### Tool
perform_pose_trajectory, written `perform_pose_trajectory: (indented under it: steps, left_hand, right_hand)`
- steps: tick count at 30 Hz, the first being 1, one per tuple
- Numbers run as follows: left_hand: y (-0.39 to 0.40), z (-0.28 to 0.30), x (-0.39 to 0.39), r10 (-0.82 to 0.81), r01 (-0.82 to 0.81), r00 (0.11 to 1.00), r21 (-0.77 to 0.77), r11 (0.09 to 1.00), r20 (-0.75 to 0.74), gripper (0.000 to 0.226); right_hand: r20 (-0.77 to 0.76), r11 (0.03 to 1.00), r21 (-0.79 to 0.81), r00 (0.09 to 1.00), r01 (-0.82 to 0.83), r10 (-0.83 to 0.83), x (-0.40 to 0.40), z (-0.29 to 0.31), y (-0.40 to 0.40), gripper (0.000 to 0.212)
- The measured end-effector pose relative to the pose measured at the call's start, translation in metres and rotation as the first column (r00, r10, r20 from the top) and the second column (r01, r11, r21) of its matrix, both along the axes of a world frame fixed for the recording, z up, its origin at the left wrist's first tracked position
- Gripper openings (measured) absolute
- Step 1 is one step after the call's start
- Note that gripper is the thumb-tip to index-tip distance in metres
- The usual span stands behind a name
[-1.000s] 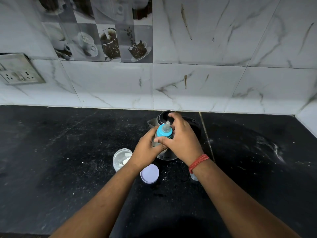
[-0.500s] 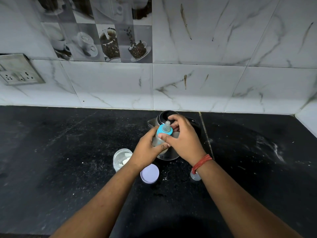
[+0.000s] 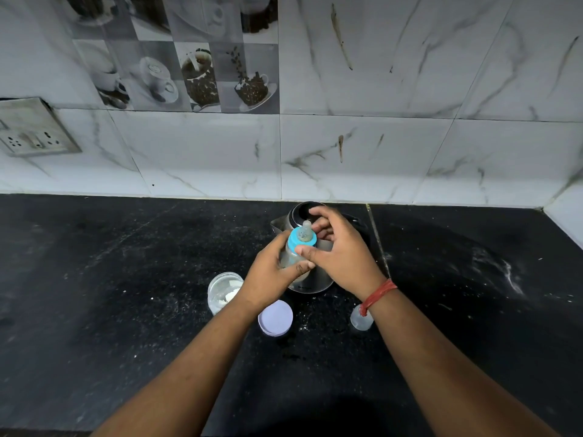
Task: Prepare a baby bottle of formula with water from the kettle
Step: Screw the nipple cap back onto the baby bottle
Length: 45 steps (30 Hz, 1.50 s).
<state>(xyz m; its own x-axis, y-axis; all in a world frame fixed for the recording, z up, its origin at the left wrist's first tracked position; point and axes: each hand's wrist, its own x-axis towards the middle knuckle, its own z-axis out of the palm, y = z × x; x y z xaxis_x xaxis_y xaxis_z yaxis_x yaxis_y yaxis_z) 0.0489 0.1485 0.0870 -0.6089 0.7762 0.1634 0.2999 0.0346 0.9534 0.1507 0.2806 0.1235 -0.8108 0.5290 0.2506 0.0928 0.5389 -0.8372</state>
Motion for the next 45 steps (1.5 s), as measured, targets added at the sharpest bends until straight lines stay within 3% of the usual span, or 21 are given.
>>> perform_pose_trajectory:
  steps: [5, 12, 15, 21, 23, 26, 29, 38, 40, 45]
  left_hand:
    - [0.007, 0.005, 0.001, 0.005, -0.005, 1.000, 0.019, 1.000, 0.002, 0.050]
    - [0.011, 0.008, 0.001, -0.001, 0.001, 1.000, 0.027, 1.000, -0.016, 0.053]
    - [0.013, 0.008, 0.002, -0.007, 0.008, 1.000, 0.031, 0.999, -0.014, 0.053]
    - [0.016, 0.008, 0.002, -0.028, 0.028, 0.999, 0.016, 0.999, -0.031, 0.051]
    - [0.016, 0.007, 0.000, -0.035, 0.036, 0.999, 0.018, 0.999, -0.036, 0.052]
    - [0.016, 0.005, -0.005, -0.033, 0.033, 0.999, 0.020, 0.999, -0.034, 0.054]
    - [0.016, 0.005, -0.007, -0.027, 0.028, 0.999, 0.019, 0.999, -0.038, 0.056]
    - [0.016, 0.011, 0.000, -0.027, 0.028, 0.997, 0.020, 0.999, -0.065, 0.050]
    - [0.015, 0.011, -0.001, -0.032, 0.033, 0.998, 0.027, 0.999, -0.053, 0.050]
    - [0.012, 0.013, -0.006, -0.047, 0.047, 0.999, 0.027, 0.999, -0.027, 0.059]
  right_hand:
    - [-0.004, 0.992, 0.091, 0.996, 0.092, -0.092, -0.007, 0.005, -0.003, 0.072]
    - [0.034, 0.974, -0.103, 0.978, -0.201, 0.206, 0.004, 0.017, 0.016, 0.068]
    - [0.035, 0.987, -0.088, 0.990, -0.136, 0.139, 0.004, 0.017, 0.013, 0.069]
    - [-0.016, 0.986, 0.153, 0.998, 0.067, -0.065, -0.002, 0.011, -0.001, 0.071]
    - [-0.025, 0.995, 0.078, 0.998, 0.059, -0.057, 0.000, 0.013, 0.000, 0.071]
    - [-0.020, 0.991, -0.103, 0.996, -0.084, 0.082, 0.005, 0.015, 0.010, 0.067]
    - [0.026, 0.974, -0.143, 0.983, -0.174, 0.180, 0.009, 0.015, 0.018, 0.069]
    - [-0.086, 0.996, 0.031, 0.993, 0.081, -0.078, 0.001, 0.014, -0.005, 0.057]
    - [-0.075, 0.999, 0.005, 0.996, 0.042, -0.042, 0.002, 0.014, -0.002, 0.062]
    - [-0.023, 0.956, -0.163, 0.969, -0.245, 0.244, 0.013, 0.020, 0.021, 0.064]
